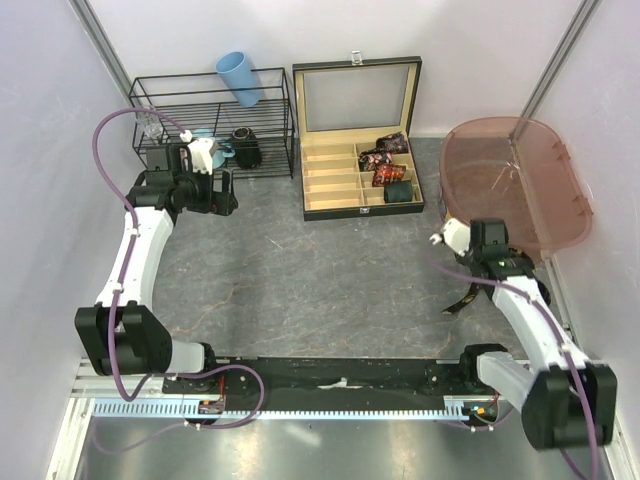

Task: Roll the ties
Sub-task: Move the bin to the corner of the board, then place the tie at the center of the board.

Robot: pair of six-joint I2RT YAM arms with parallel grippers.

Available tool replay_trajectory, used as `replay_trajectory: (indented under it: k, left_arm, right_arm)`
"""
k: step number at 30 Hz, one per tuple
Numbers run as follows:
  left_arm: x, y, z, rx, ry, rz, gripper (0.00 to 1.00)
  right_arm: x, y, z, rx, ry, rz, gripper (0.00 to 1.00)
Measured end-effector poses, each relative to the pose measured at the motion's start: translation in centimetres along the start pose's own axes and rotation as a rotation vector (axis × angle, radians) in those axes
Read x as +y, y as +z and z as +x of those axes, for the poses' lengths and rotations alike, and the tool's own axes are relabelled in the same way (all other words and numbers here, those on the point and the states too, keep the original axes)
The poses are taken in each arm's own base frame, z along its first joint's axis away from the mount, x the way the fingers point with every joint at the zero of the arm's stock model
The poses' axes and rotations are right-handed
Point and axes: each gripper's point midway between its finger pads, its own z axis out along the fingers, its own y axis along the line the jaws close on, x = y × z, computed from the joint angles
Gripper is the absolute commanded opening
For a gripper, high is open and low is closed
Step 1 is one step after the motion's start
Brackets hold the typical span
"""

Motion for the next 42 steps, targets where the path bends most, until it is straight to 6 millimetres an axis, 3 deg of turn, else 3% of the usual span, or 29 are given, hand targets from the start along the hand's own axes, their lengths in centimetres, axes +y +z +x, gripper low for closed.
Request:
replay_trajectory:
  k: [2,5,11,14,18,22,25,29,34,37,39,42]
  left_arm:
    - [0.0,-0.1,-0.2,-0.005,0.002,-0.001,1.0]
    - [0.1,-0.1,-0.2,-0.006,0.003,-0.004,0.99]
    - [0.3,0.2,0.0,0.005,0.008,-0.01,0.99]
    - [0.4,0.5,0.1,0.014,0.007,-0.009,1.0]
    - [0.4,0.8,0.3,0.022,0.006,-0.004,1.0]
    - [0.3,0.8,0.3,0.021,0.015,0.004,1.0]
    - [0.2,0.8,0.2,0.019,0.023,0.011,1.0]
    - [-0.3,0.8,0.1,0.012,0.026,0.041,1.0]
    - [-0.9,0.8,0.0,0.006,0.03,0.076,1.0]
    - [-1.5,0.7,0.0,0.001,0.042,0.111,0.99]
    - [-2.0,0.5,-0.1,-0.007,0.058,0.138,1.0]
    - [-2.9,-0.3,-0.1,-0.033,0.092,0.181,0.99]
  right_arm:
    - [-2.1,1.9,-0.2,0.007,0.037,0.058,0.0]
    - [-3.6,4.7,-0.4,0.027,0.056,0.078,0.0]
    - [-7.2,10.5,-3.7,0.005,0.068,0.113,0.0]
    - [-9.9,11.9,-5.5,-0.02,0.093,0.159,0.0]
    - [-9.5,11.9,-5.8,-0.017,0.076,0.108,0.0]
    - [-8.8,9.3,-6.6,-0.096,0.06,0.032,0.0]
    - [-8.3,4.8,-8.3,-0.202,0.039,-0.028,0.0]
    - [-6.5,-1.7,-14.6,-0.42,-0.022,-0.131,0.0]
    - [-0.1,-8.1,-23.6,-0.644,-0.127,-0.367,0.0]
    - [4.0,-9.2,-26.0,-0.663,-0.185,-0.499,0.0]
    - [6.9,-9.2,-26.0,-0.632,-0.211,-0.597,0.0]
    - [8.9,-9.0,-25.4,-0.587,-0.201,-0.67,0.0]
